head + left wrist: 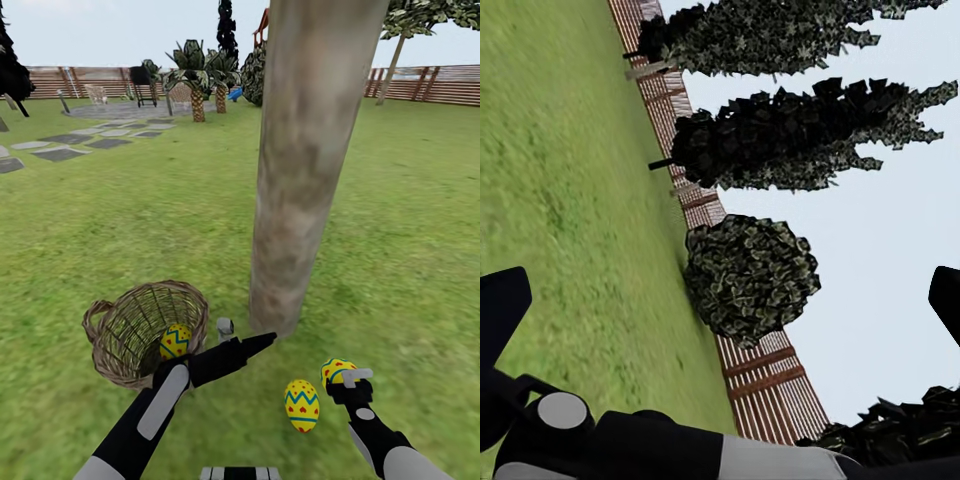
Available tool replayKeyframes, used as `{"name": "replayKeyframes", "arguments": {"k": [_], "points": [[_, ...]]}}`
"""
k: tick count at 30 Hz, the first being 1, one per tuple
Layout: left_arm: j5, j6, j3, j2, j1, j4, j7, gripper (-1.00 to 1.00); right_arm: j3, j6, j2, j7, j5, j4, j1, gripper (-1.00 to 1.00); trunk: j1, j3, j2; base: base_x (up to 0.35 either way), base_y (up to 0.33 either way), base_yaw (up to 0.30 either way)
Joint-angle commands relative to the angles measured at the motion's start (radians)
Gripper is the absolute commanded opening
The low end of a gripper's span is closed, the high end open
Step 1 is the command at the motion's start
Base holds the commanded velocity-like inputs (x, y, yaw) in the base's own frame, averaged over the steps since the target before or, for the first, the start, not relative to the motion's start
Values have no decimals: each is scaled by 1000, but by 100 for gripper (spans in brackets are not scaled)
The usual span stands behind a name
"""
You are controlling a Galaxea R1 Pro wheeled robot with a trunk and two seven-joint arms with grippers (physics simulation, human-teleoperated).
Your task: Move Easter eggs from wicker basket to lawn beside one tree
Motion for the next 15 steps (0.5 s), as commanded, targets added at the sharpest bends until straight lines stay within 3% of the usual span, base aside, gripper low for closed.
{"name": "replayKeyframes", "arguments": {"k": [1, 15], "points": [[6, 7, 0, 0, -1, 0, 1, 100, -7, -4, 1, -1, 10, 1, -1, -100, 0, -5, -1, 0, 0, 0], [4, 7, -1, 0, -1, 0, 2, 100, -9, 3, 2, -3, 12, 1, -1, -100, 6, -59, -4, 0, 0, 0]]}}
